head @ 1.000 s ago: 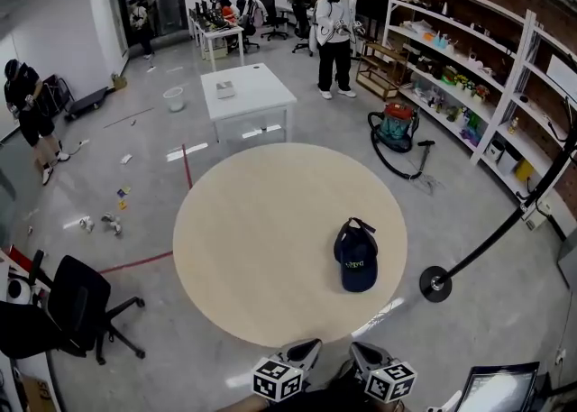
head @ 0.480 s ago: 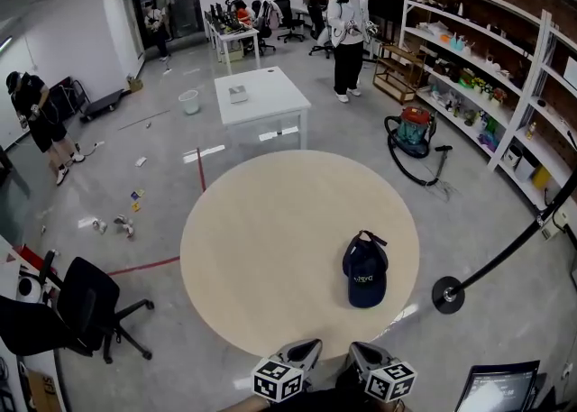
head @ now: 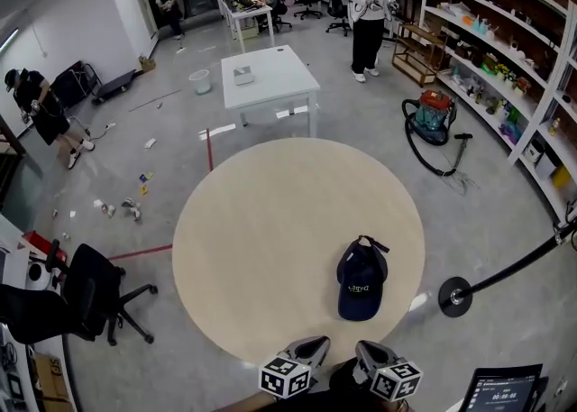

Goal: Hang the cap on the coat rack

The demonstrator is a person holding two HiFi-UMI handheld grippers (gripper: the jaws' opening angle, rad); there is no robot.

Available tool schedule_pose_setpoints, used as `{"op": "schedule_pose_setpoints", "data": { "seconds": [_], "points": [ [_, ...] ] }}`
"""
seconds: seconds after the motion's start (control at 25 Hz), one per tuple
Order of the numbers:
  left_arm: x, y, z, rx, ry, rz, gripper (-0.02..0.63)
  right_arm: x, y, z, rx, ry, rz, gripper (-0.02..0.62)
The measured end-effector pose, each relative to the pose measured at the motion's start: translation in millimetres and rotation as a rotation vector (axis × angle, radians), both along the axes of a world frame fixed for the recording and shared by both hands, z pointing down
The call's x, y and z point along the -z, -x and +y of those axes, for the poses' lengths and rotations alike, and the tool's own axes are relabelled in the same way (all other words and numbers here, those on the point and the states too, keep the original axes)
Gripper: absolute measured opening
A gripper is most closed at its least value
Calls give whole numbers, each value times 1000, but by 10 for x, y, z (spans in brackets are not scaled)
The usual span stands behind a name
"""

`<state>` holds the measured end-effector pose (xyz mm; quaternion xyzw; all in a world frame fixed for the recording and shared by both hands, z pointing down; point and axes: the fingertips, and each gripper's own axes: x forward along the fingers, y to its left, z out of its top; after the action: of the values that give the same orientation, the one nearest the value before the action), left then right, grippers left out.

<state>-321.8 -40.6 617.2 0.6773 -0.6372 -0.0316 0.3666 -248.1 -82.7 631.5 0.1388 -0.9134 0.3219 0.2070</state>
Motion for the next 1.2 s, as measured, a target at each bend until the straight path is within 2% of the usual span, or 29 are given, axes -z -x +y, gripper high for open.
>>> {"op": "schedule_pose_setpoints", "data": {
  "seconds": [0.16,0.44,0.64,0.68,0.96,1.2],
  "points": [
    [-3,42,-351,68,36,-1,3,-40,40,-370,26,30,2,2],
    [11,273,-680,241,107,-62,3,-157,180,-920,102,91,-14,2],
    [-169,502,-999,351,142,-59,8,-474,268,-1497,87,114,31,3],
    [-190,521,-1013,361,150,-61,40,-527,260,-1555,78,122,44,3],
    [-423,539,-989,346,212,-99,92,-708,153,-1610,73,138,94,37],
    [-634,543,-1032,306,273,-89,155,-762,147,-1697,36,121,146,89]
  ]
}}
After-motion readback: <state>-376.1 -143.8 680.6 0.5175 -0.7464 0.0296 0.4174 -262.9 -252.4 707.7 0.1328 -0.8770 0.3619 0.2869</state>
